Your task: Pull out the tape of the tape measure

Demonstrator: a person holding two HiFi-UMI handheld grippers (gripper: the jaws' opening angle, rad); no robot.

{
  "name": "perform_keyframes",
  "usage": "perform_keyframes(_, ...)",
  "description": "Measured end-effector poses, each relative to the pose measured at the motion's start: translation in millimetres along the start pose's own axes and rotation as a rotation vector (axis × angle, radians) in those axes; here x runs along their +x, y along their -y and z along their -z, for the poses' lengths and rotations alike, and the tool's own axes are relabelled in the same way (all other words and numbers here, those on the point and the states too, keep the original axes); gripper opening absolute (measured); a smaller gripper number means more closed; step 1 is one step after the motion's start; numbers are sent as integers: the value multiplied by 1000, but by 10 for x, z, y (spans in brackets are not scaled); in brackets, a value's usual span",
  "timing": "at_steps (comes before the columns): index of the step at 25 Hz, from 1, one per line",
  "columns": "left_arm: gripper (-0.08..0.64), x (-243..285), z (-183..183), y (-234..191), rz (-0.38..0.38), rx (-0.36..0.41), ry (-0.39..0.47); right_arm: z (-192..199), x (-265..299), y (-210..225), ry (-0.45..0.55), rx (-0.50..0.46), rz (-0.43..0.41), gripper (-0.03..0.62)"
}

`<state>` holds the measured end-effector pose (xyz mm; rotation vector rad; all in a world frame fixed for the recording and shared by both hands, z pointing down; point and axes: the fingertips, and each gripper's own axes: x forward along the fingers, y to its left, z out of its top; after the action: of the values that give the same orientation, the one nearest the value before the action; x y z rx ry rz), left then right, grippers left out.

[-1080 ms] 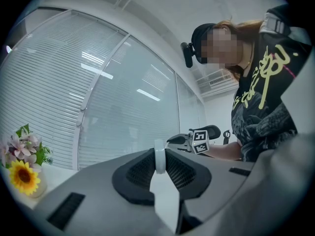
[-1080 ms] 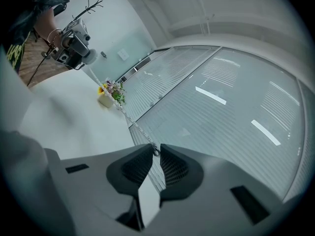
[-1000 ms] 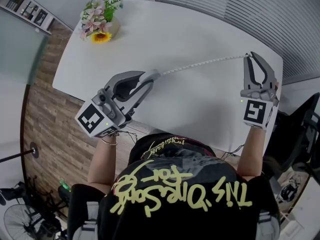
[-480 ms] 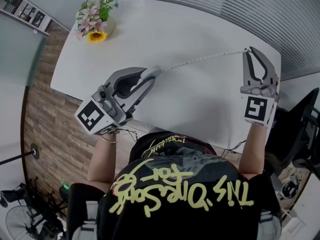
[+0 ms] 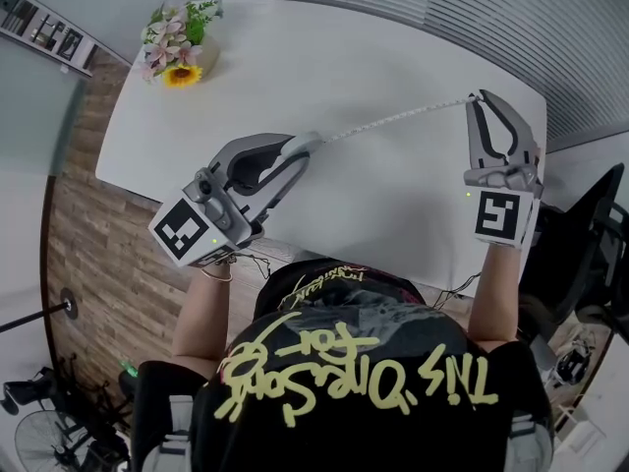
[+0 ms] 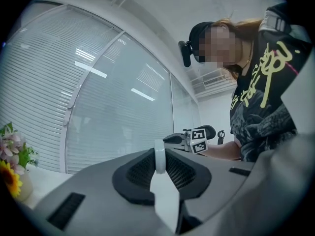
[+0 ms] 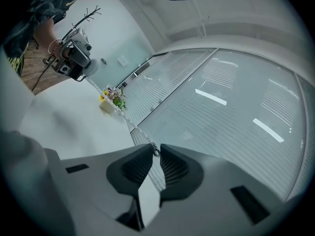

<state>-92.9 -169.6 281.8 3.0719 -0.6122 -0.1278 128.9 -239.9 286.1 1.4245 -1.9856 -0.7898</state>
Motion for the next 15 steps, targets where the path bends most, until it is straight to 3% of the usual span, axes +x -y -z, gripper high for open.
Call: perform_keyframes(15,54,35,33,-42,-11,0,-1,-175,70,-194,32,8,-43,51)
